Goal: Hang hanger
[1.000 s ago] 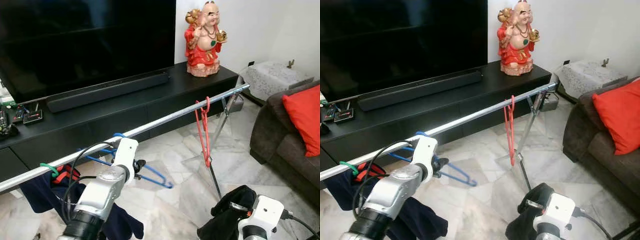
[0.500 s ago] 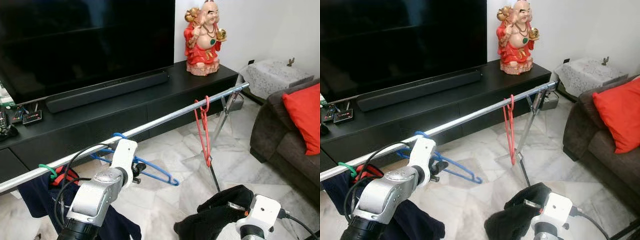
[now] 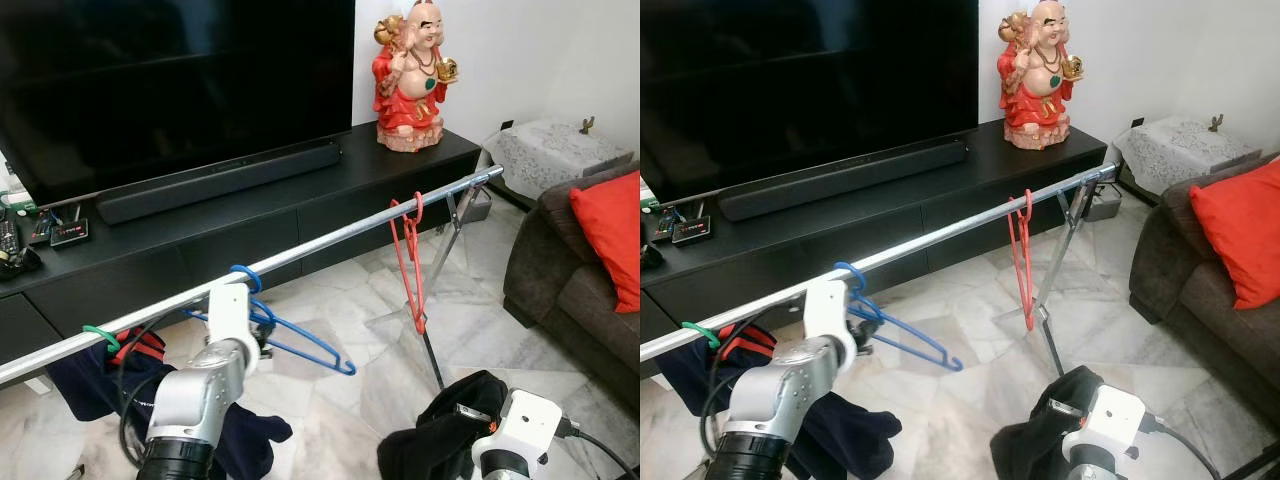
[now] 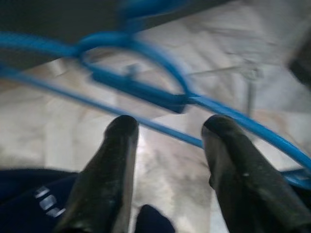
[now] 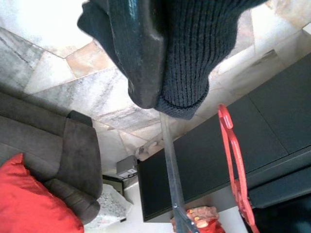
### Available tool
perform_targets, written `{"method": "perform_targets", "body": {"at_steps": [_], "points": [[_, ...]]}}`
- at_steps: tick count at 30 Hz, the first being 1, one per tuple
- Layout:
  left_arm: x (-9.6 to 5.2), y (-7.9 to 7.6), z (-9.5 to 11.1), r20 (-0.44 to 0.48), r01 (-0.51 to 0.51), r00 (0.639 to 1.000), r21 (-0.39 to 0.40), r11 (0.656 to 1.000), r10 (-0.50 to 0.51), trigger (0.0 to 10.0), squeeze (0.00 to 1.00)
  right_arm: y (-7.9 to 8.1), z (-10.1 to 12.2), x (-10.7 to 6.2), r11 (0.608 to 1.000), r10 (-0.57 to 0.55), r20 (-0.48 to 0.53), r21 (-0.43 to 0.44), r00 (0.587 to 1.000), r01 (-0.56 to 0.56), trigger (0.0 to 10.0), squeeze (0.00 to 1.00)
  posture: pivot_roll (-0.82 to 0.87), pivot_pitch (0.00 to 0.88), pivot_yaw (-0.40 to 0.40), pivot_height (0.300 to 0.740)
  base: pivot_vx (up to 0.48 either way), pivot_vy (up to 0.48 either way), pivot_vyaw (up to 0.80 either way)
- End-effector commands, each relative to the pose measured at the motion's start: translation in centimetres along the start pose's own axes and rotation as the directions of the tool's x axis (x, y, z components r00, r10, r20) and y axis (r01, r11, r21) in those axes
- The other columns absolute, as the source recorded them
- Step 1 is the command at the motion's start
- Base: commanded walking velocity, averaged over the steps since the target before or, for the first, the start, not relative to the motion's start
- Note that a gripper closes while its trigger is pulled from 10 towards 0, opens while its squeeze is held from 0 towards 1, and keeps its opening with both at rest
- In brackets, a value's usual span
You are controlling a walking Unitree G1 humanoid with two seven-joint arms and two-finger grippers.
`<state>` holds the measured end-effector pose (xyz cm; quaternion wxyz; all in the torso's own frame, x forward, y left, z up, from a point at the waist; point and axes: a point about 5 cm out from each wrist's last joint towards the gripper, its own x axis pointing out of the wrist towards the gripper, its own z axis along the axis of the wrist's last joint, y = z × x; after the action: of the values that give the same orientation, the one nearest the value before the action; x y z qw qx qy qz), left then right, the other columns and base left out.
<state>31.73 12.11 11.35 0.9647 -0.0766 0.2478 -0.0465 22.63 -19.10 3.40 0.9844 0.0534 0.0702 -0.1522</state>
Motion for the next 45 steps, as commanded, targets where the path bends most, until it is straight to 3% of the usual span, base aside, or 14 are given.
{"method": "perform_targets", "body": {"at_steps": [1,8,15,22,26,34,35,37,38,45], "points": [[-0.2,-0.4,0.4,0.012,0.031,0.999,0.027,0.999,-0.032,10.0,1.00,0.1,0.4,0.0,1.000,0.000,0.029,0.003,1.000,0.000,10.0,0.00,0.05,0.000,0.083,0.740,0.000,0.000,0.00],[-0.7,0.0,1.0,0.033,0.041,0.999,0.040,0.998,-0.043,10.0,1.00,0.0,0.2,0.0,1.000,-0.001,0.022,0.001,1.000,0.001,10.0,0.00,0.06,0.000,0.081,0.740,0.000,0.000,0.00],[-0.2,0.4,0.8,0.028,-0.081,0.996,-0.034,0.996,0.082,10.0,1.00,0.4,0.3,0.2,1.000,0.005,0.026,0.005,1.000,-0.005,10.0,0.00,0.05,0.000,0.083,0.740,0.000,0.000,0.00],[0.9,-0.3,0.6,0.022,-0.132,0.991,-0.095,0.987,0.135,10.0,1.00,0.3,0.1,0.1,1.000,0.000,0.021,0.004,1.000,0.000,10.0,0.00,0.05,0.000,0.085,0.740,0.000,0.000,0.00],[1.7,-1.5,1.4,0.045,-0.127,0.990,-0.088,0.988,0.132,10.0,1.00,0.3,0.2,0.1,1.000,-0.003,0.024,0.006,1.000,0.003,10.0,0.00,0.05,0.000,0.087,0.740,0.000,0.000,0.00],[2.5,-2.1,1.8,0.053,-0.187,0.980,-0.098,0.978,0.193,10.0,1.00,0.4,0.2,0.1,1.000,-0.001,0.025,0.008,1.000,0.001,10.0,0.00,0.05,0.000,0.089,0.740,0.000,0.000,0.00],[2.7,-2.4,1.8,0.053,-0.184,0.980,-0.098,0.978,0.189,10.0,0.42,0.4,0.2,0.1,1.000,-0.001,0.025,0.009,1.000,0.001,10.0,0.00,0.05,0.000,0.089,0.740,0.000,0.000,0.00],[2.7,-2.5,1.8,0.053,-0.183,0.981,-0.097,0.978,0.189,10.0,0.42,0.4,0.2,0.1,1.000,-0.002,0.025,0.009,1.000,0.001,10.0,0.00,0.05,0.000,0.089,0.740,0.000,0.000,0.00],[2.8,-2.8,1.8,0.056,-0.186,0.980,-0.088,0.979,0.191,10.0,0.00,0.5,0.2,0.1,1.000,-0.002,0.025,0.009,1.000,0.002,10.0,0.00,0.05,0.000,0.091,0.740,0.000,0.000,0.00],[3.1,-2.7,1.8,0.075,-0.278,0.956,-0.080,0.957,0.284,10.0,0.00,0.5,0.1,0.1,1.000,0.000,0.020,0.010,1.000,0.000,10.0,0.00,0.05,0.000,0.093,0.740,0.000,0.000,0.00]]}}
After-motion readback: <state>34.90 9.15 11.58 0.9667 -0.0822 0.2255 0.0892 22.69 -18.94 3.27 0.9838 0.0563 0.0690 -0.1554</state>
